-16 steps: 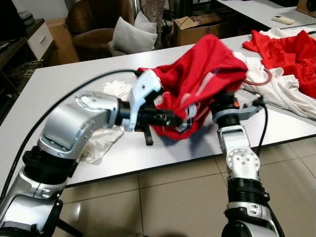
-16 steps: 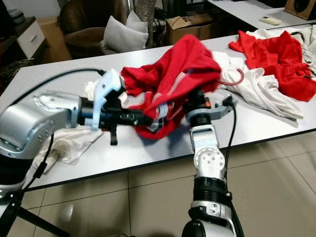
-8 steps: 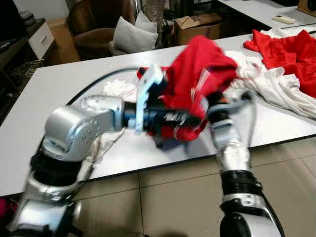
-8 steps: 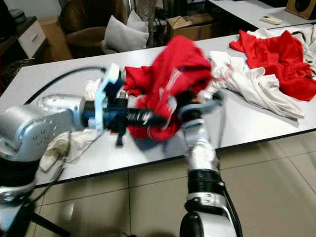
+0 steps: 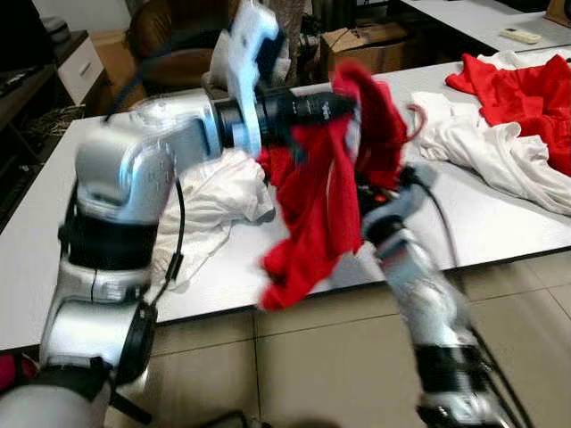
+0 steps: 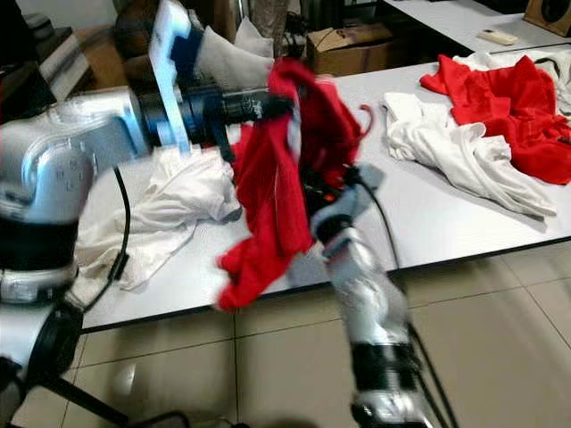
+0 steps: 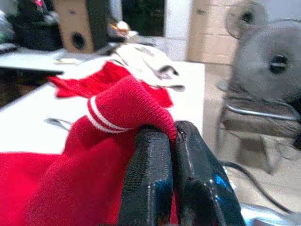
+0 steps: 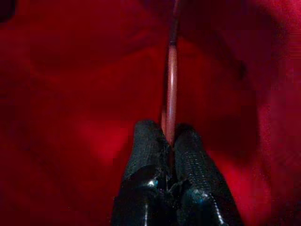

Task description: Hang hanger

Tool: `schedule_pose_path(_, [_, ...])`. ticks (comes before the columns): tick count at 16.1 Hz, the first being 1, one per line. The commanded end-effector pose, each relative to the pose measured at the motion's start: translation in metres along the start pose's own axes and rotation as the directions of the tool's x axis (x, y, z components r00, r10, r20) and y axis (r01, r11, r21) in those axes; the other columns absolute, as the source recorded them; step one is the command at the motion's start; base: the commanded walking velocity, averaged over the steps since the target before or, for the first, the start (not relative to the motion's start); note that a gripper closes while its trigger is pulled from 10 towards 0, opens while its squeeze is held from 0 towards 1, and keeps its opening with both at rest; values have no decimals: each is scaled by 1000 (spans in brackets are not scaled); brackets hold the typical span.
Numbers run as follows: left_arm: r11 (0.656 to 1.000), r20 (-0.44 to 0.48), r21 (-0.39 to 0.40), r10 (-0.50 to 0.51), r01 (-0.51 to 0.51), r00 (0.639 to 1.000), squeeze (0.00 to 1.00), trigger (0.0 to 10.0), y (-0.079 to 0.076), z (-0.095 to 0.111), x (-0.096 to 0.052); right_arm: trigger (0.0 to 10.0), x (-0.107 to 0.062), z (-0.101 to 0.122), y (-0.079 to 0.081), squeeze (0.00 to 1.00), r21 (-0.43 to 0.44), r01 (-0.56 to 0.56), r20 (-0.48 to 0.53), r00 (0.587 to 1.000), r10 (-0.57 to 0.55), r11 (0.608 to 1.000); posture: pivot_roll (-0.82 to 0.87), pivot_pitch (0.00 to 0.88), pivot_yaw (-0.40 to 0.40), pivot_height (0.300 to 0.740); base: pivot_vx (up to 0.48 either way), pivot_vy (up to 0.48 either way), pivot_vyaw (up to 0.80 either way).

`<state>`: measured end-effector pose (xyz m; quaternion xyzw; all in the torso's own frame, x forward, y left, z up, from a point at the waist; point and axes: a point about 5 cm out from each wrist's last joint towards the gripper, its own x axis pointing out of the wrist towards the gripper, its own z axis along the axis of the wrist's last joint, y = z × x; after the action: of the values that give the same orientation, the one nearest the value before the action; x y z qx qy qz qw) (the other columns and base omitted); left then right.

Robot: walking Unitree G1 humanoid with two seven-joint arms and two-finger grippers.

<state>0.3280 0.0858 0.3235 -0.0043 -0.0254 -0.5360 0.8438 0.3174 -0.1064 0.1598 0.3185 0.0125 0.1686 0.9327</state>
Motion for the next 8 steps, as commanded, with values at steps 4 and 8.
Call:
schedule_pose_path(4, [989, 116, 51, 135, -142, 984, 0, 0, 18, 30, -7, 10000, -17, -20, 26, 0, -68, -165, -224, 964, 147, 984, -60, 0, 145, 740, 0, 0, 0])
schedule_pose_path(8, [990, -55, 85, 119, -114, 991, 0, 0, 13, 5, -11, 10000, -21, 10, 40, 0, 57, -203, -93, 974, 207, 978, -67, 0, 127, 740, 0, 0, 0])
